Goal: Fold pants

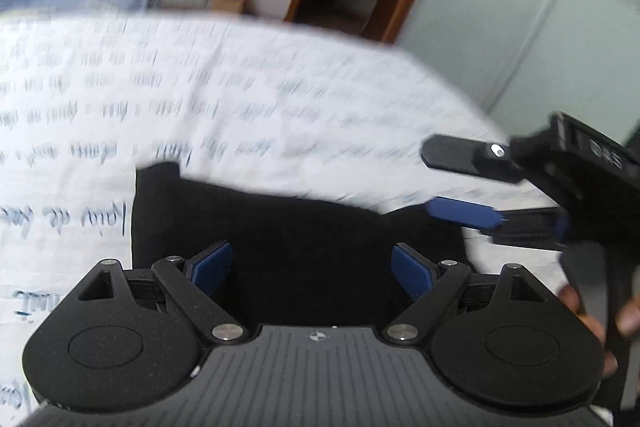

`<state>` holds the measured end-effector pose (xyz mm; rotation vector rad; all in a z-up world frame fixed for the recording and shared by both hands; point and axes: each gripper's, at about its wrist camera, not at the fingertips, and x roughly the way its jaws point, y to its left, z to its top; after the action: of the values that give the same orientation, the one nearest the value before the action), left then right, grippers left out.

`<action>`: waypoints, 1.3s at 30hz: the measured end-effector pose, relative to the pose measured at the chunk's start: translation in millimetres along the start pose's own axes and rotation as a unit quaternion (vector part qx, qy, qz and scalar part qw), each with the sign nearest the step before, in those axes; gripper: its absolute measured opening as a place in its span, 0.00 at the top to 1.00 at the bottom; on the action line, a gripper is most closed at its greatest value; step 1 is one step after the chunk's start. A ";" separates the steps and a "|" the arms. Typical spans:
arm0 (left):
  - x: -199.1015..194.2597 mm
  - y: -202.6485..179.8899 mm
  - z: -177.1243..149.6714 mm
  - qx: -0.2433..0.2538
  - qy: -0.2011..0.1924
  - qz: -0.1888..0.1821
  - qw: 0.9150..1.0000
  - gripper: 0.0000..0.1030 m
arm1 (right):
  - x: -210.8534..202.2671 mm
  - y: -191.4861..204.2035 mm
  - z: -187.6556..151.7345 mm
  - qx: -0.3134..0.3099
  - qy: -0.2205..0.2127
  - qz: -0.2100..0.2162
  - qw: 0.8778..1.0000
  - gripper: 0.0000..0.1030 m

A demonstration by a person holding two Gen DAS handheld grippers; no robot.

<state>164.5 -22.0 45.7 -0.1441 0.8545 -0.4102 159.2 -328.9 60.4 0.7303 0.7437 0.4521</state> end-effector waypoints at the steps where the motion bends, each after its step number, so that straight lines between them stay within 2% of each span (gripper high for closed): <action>1: 17.4 10.6 -2.0 -0.023 0.033 -0.003 0.999 0.18 | 12.3 -10.0 -1.6 0.004 0.012 -0.029 0.999 0.21; 2: 20.3 15.6 -6.5 -0.021 0.008 -0.012 1.000 0.12 | 22.7 -25.4 -4.4 0.015 0.030 -0.051 0.998 0.21; 3: 23.3 17.5 -7.3 -0.015 0.006 -0.015 1.000 0.15 | 25.0 -37.9 -10.6 0.023 0.014 -0.028 0.999 0.22; 4: 22.6 17.4 -8.8 -0.011 0.002 -0.016 1.000 0.14 | 23.0 -43.0 -15.2 0.023 -0.002 -0.014 1.000 0.22; 6: 19.5 18.1 -8.7 -0.012 0.002 -0.018 1.000 0.14 | 20.0 -40.4 -15.9 0.017 0.001 -0.016 1.000 0.22; 8: 7.5 20.8 -7.8 -0.033 -0.009 -0.011 0.999 0.21 | 11.4 -33.3 -15.4 0.019 -0.004 -0.028 0.999 0.22; 10: -19.9 19.3 -15.3 -0.042 -0.033 -0.011 0.999 0.19 | -9.1 -22.7 -20.6 0.034 -0.025 -0.031 0.999 0.21; 12: -49.9 10.9 -33.2 -0.017 -0.072 -0.029 0.997 0.16 | -32.7 -16.9 -33.8 0.037 -0.045 0.014 0.998 0.18; 14: -63.8 1.6 -53.6 0.008 -0.091 -0.030 0.995 0.09 | -49.4 -18.8 -52.6 0.055 -0.048 0.055 0.996 0.10; 16: -59.3 -3.2 -76.1 0.029 -0.069 -0.016 0.997 0.09 | -53.0 -28.7 -72.6 0.068 -0.033 0.063 0.995 0.09; 17: -48.5 -3.5 -85.1 0.036 -0.052 -0.012 0.998 0.09 | -51.4 -36.7 -83.0 0.075 -0.026 0.041 0.996 0.09; 18: -44.4 -4.8 -95.1 0.056 -0.068 -0.009 0.996 0.08 | -48.9 -45.4 -91.6 0.075 -0.029 0.038 0.996 0.10; 19: -42.9 -7.9 -102.7 0.080 -0.086 -0.004 0.993 0.06 | -51.1 -51.4 -98.4 0.064 -0.052 0.059 0.995 0.13; 20: -40.7 -11.4 -103.9 0.091 -0.087 0.002 0.992 0.05 | -52.8 -53.8 -99.6 0.058 -0.058 0.061 0.995 0.16; 21: -40.6 -13.6 -100.3 0.089 -0.082 0.008 0.993 0.05 | -52.4 -51.9 -97.0 0.059 -0.053 0.051 0.996 0.16; 23: -53.7 -12.4 -94.4 0.064 -0.073 0.012 0.995 0.14 | -54.3 -44.7 -88.0 0.071 -0.038 0.035 0.996 0.16; 24: -63.3 -12.4 -92.7 0.053 -0.079 0.012 0.995 0.15 | -59.7 -38.6 -85.1 0.076 -0.035 0.025 0.996 0.14; 25: -73.8 -13.0 -94.2 0.053 -0.089 0.006 0.995 0.13 | -67.0 -33.5 -83.6 0.076 -0.038 0.028 0.996 0.14; 27: -91.4 -16.3 -103.4 0.071 -0.109 0.001 0.991 0.11 | -82.0 -23.1 -86.7 0.061 -0.047 0.065 0.995 0.12; 29: -99.2 -17.3 -116.0 0.077 -0.104 0.002 0.992 0.08 | -89.0 -15.9 -95.3 0.054 -0.042 0.079 0.995 0.06; 31: -96.0 -14.0 -127.1 0.070 -0.079 0.007 0.994 0.08 | -82.8 -20.2 -103.6 0.050 -0.020 0.066 0.996 0.06; 33: -91.2 -13.7 -138.0 0.086 -0.086 0.018 0.992 0.07 | -67.3 -41.2 -113.5 0.073 0.009 0.027 0.997 0.07; 34: -88.7 -16.2 -141.1 0.100 -0.092 0.026 0.990 0.05 | -66.1 -46.4 -117.7 0.073 -0.013 0.054 0.996 0.08; 35: -87.2 -20.0 -142.6 0.112 -0.093 0.037 0.989 0.05 | -69.1 -50.4 -119.5 0.077 -0.025 0.063 0.995 0.08; 39: -90.4 -27.4 -137.2 0.110 -0.086 0.061 0.988 0.05 | -75.3 -29.0 -112.0 0.061 -0.008 0.021 0.998 0.07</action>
<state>-0.2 -4.9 27.5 0.0762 0.6396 -0.3684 29.8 -345.4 15.2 0.8636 0.7468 0.4404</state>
